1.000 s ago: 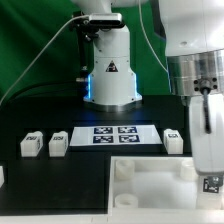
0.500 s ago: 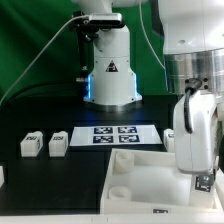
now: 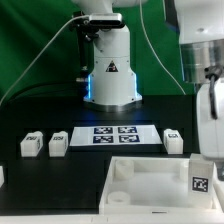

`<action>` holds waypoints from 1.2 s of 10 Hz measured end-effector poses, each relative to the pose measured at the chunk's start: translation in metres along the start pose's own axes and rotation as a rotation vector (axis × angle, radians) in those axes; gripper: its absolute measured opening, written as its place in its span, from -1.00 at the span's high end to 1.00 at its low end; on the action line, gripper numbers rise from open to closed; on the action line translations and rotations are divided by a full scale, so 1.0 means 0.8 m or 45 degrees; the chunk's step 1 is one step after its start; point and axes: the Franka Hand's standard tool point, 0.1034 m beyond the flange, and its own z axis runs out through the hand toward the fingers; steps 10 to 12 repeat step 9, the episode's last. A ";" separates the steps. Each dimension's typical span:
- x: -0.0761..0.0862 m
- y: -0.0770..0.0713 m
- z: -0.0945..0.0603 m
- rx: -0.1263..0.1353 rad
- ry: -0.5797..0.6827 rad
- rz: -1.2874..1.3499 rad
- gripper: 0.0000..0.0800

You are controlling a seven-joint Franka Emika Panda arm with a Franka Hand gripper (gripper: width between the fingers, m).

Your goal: Assemble one leg

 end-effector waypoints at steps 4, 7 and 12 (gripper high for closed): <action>-0.002 0.002 0.002 -0.002 0.002 -0.015 -0.62; -0.002 0.003 0.003 -0.003 0.003 -0.018 -0.62; -0.001 0.003 0.003 -0.004 0.004 -0.018 -0.62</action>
Offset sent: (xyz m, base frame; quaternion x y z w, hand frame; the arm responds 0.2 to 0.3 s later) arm 0.0000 0.0000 0.0000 0.0000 0.0000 0.0000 1.0000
